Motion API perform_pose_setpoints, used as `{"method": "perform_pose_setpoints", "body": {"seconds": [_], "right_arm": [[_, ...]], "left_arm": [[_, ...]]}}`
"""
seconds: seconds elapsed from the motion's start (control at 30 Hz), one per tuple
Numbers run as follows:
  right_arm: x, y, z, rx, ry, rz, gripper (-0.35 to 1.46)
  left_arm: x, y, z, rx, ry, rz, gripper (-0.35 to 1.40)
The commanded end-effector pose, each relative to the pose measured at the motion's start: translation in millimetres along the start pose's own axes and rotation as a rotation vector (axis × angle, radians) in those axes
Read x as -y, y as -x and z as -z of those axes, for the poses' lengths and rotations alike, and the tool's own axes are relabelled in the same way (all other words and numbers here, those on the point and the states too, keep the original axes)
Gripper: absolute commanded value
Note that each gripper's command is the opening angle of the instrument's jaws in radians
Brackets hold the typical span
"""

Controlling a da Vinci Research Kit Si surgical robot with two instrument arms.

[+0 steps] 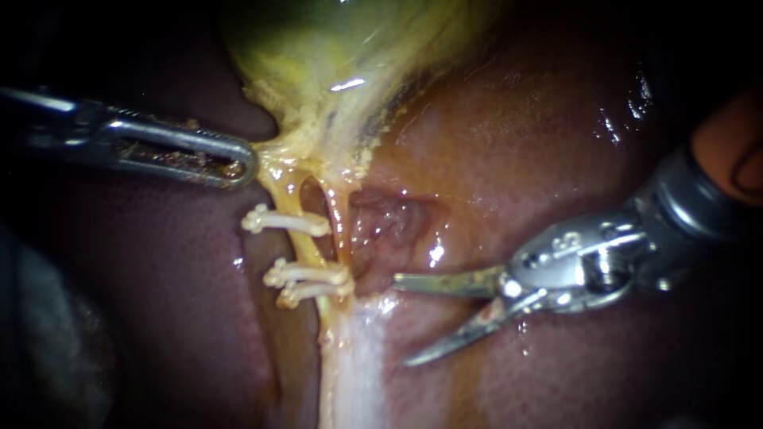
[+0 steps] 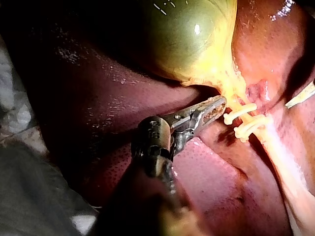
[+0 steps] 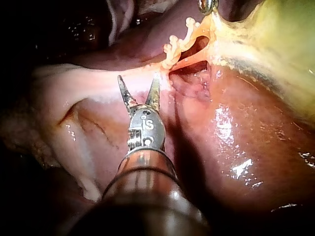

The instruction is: Go to the cutting position left tube

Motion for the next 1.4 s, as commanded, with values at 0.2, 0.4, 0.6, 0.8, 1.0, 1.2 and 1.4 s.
{"method": "perform_pose_setpoints", "body": {"seconds": [0.2, 0.4, 0.6, 0.8, 1.0, 1.2, 1.4], "right_arm": [[-1.8, -0.4, -1.7, 0.004, 0.003, -0.050, 1.30], [-3.8, -0.3, -2.4, 0.003, 0.010, -0.076, 1.30], [-5.0, 0.4, -3.2, 0.004, 0.015, -0.085, 1.30], [-5.6, 0.8, -4.0, 0.004, 0.021, -0.088, 1.30], [-6.4, 0.9, -4.6, 0.004, 0.025, -0.100, 1.30], [-7.5, 1.2, -5.0, 0.004, 0.028, -0.099, 1.30], [-7.9, 1.2, -5.7, 0.004, 0.032, -0.099, 1.32]], "left_arm": [[-0.1, 0.0, 0.0, 0.000, -0.001, 0.000, -0.35], [-0.1, 0.0, -0.1, 0.000, -0.001, 0.000, -0.35], [-0.1, 0.0, -0.1, 0.000, -0.001, 0.000, -0.35], [-0.1, 0.1, -0.1, -0.001, -0.001, 0.000, -0.35], [-0.1, 0.1, -0.1, -0.001, -0.002, 0.000, -0.35], [-0.1, 0.2, -0.2, -0.003, -0.004, -0.001, -0.35], [-0.1, 0.2, -0.2, -0.003, -0.005, -0.001, -0.35]]}}
